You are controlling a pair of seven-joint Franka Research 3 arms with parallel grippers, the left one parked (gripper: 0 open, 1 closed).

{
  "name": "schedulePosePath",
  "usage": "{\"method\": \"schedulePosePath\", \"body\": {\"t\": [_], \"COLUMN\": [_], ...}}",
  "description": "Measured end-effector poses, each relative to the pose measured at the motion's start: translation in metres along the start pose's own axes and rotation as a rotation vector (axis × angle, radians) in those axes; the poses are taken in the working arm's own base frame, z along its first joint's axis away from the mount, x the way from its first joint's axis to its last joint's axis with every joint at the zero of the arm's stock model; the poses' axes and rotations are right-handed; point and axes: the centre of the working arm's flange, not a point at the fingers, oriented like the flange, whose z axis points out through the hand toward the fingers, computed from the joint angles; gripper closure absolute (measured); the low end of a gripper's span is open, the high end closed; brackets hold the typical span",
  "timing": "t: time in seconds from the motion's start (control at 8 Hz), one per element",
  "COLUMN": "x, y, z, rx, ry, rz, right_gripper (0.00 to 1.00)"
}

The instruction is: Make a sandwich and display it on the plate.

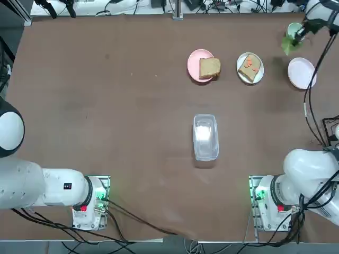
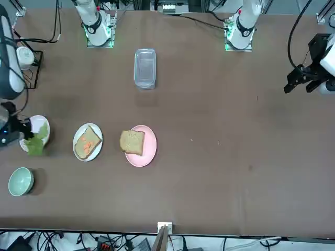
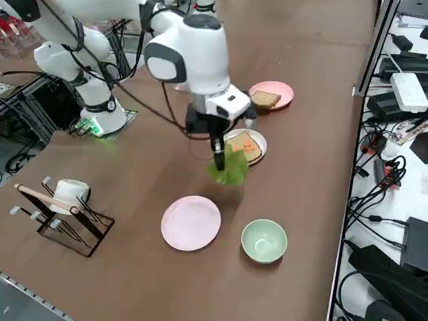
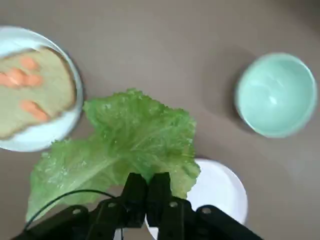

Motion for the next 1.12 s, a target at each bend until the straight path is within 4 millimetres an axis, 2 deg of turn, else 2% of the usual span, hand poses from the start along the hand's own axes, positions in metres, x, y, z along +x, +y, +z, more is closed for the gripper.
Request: {"method": "schedulePosePath", "body": {"t": [0.25,0.62,0.88,1.12], "x": [0.031,0.070,0.085,0.085], "y": [-0.034,-0.080,-0.106,-0.125], "z": [0.009,0.040,0.053,0.070], "rx": [0.039,0.084,0.106,0.104], "ry": [0.049,0.126,0.137,0.138], "rz": [-0.065,-0.142,-0.168,-0.166], "right_gripper": [0.96,0.96,0.96,0.96]}}
